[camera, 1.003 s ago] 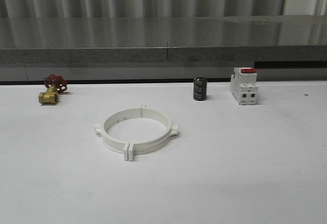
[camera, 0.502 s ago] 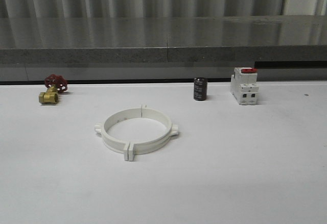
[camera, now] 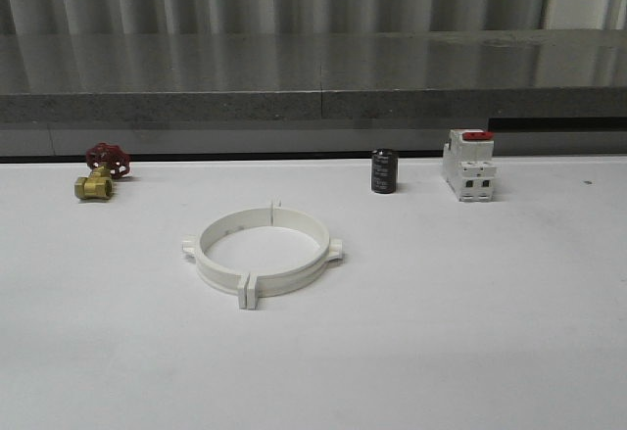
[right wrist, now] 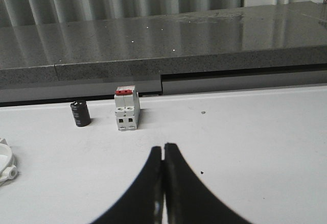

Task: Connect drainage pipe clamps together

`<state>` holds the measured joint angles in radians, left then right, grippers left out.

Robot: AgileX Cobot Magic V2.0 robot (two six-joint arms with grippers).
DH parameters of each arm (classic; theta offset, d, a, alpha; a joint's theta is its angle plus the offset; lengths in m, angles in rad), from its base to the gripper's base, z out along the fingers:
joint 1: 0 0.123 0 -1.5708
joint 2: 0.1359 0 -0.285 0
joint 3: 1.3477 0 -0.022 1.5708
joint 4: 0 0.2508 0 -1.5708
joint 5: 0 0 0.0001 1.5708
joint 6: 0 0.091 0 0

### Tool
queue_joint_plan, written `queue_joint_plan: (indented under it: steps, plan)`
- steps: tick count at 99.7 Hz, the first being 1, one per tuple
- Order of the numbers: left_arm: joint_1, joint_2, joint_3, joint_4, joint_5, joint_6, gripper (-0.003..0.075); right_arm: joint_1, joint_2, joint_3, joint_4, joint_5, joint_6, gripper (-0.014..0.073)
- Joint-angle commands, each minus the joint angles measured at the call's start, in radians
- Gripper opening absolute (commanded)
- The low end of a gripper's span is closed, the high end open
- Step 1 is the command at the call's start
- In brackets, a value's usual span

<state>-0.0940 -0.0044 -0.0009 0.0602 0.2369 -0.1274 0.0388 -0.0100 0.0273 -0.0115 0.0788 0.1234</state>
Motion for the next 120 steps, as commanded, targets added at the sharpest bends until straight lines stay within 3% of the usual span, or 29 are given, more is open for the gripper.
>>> queue_joint_plan:
  steps: [1,50,120]
  plan:
    - [0.0,-0.028,0.014,0.013,-0.074,-0.03,-0.0021,-0.006,-0.02,-0.017,-0.008,-0.088,0.001,-0.0067]
    - [0.0,-0.028,0.043,0.019,-0.137,-0.034,-0.0021,-0.006,-0.02,-0.017,-0.008,-0.088,0.001,-0.0067]
    - [0.0,-0.028,0.046,0.019,-0.123,-0.034,-0.0021,-0.006,-0.02,-0.017,-0.008,-0.088,0.001,-0.0067]
